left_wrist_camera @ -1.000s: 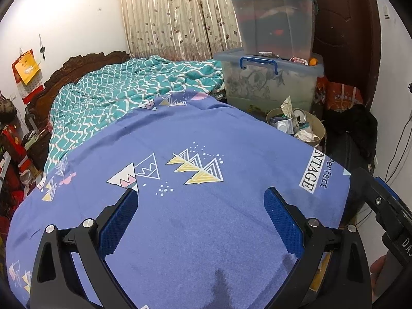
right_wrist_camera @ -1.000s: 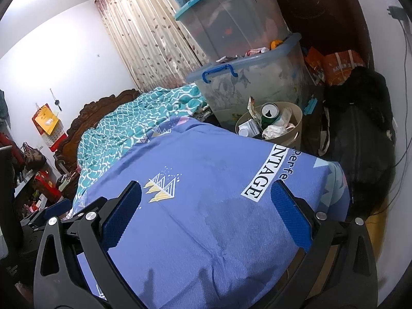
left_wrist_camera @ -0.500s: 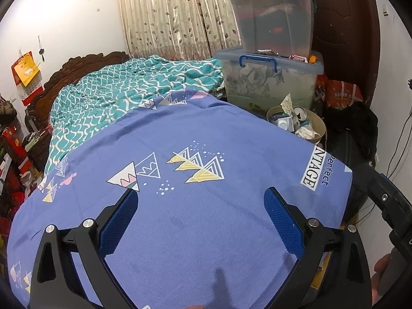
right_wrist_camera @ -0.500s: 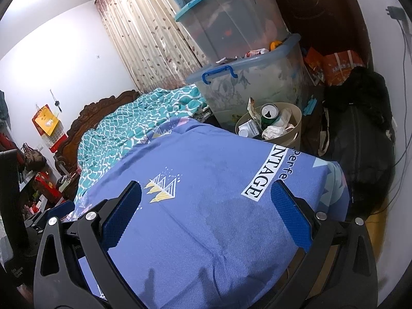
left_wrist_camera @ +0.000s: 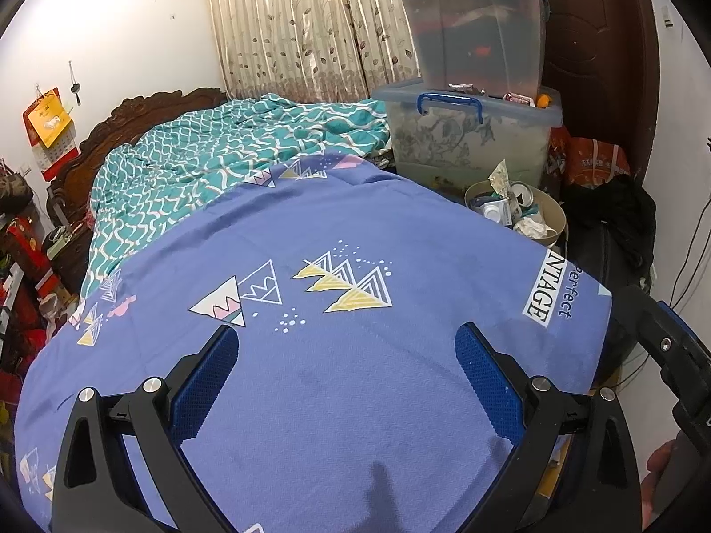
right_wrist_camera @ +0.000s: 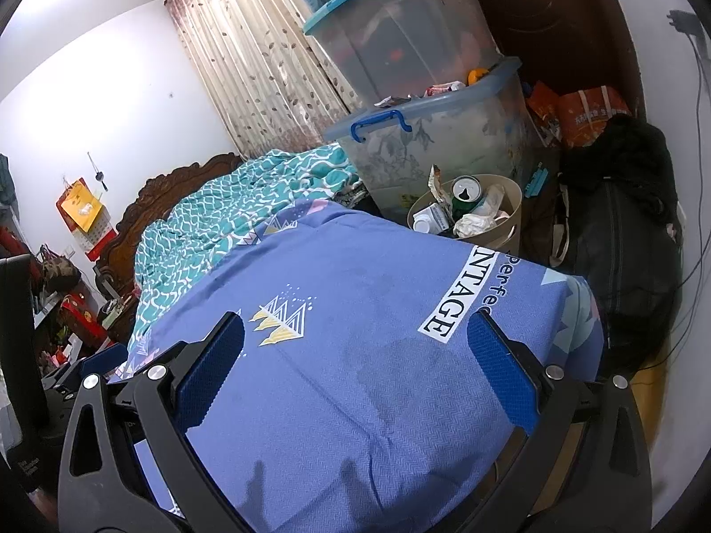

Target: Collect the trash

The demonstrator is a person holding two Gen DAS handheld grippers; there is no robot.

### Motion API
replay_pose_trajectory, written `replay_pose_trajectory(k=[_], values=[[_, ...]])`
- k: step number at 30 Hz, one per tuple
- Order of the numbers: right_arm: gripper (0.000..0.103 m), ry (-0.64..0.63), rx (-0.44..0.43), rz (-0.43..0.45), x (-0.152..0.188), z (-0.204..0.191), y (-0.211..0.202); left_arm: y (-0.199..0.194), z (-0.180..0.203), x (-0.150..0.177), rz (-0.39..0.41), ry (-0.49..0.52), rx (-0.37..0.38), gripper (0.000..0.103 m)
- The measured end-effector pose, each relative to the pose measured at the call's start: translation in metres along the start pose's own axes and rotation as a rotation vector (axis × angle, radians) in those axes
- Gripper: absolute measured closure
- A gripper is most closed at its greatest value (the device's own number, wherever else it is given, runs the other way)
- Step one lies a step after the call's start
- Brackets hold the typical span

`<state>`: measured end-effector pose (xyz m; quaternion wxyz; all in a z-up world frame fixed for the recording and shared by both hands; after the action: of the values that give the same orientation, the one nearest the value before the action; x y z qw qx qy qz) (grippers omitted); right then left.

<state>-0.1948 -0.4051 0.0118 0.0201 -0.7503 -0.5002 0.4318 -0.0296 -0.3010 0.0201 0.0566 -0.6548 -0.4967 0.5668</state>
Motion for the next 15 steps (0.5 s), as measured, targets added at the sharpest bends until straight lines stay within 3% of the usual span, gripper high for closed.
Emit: replay_pose_trajectory(k=[15], values=[[0.004,0.005,0.006,-0.011,0.0028,0.0021,0.0029,0.0047,-0.0022,0.0063,-0.020,-0.004,-0.001,0.009]])
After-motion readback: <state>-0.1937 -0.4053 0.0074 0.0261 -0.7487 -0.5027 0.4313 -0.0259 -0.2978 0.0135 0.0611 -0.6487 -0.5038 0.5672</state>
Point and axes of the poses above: each gripper's, at about its wrist camera, not at the fingertips, and y roughly the way its jaws point, z to its right, x to its underside, the point moved 7 cm from there along y, roughly the way its jaws point, and after that the axes turned 15 degrees about y, right-handed, at the moved point
